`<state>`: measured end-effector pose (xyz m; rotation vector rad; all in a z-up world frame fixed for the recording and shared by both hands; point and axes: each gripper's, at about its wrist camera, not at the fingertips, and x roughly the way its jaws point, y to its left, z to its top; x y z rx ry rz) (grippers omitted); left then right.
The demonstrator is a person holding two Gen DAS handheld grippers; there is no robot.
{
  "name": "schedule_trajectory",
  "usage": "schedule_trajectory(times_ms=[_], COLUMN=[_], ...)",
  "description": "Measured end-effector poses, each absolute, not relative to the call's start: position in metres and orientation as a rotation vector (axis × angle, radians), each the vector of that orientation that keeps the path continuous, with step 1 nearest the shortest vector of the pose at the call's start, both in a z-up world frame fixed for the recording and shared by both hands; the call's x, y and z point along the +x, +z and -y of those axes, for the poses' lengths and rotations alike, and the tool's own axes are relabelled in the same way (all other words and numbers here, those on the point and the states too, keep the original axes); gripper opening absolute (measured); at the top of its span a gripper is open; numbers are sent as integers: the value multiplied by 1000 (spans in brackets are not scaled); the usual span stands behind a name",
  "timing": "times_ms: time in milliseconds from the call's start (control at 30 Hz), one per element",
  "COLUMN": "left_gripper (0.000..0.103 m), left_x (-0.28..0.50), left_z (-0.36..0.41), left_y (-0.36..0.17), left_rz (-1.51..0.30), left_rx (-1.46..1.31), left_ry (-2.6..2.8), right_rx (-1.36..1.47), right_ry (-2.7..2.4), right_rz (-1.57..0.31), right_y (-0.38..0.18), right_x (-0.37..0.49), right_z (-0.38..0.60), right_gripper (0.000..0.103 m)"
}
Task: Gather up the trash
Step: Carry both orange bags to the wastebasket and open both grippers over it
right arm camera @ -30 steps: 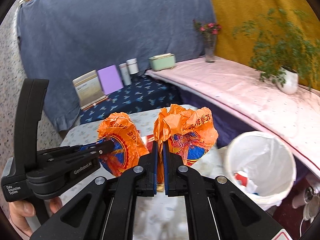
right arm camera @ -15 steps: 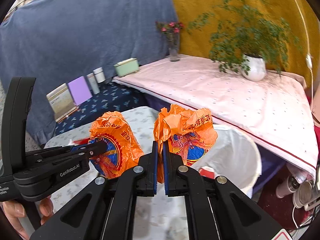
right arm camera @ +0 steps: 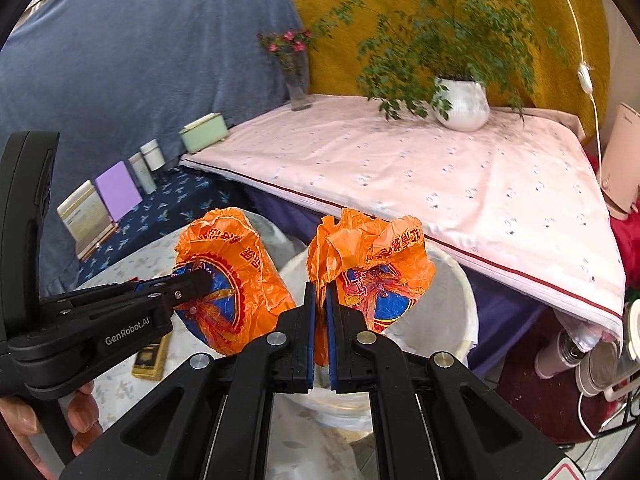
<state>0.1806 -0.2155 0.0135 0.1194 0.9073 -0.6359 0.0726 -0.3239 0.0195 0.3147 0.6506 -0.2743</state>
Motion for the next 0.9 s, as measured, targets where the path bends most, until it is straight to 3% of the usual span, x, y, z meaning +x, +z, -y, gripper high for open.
schedule_trajectory(times_ms=[133, 233, 300, 500, 900], left_gripper=[14, 23, 36, 40, 45], left_x=[184, 185, 185, 190, 193], left_z=[228, 233, 235, 234, 209], left_y=[6, 3, 2, -2, 5], left_rz=[-917, -907, -905, -919, -905], left_rx=[132, 135, 139, 128, 98], left_ry=[-640, -635, -627, -610, -574], right_rx=[334, 345, 350, 348, 296], right_ry=[-290, -311, -322, -348, -344], right_rz=[-661, -662, -663, -649, -623], right_y=[12, 8, 6, 7, 22], right_x=[76, 77, 77, 75, 73], right_z=[335, 342, 344, 347, 329], right_gripper=[6, 10, 13, 37, 55])
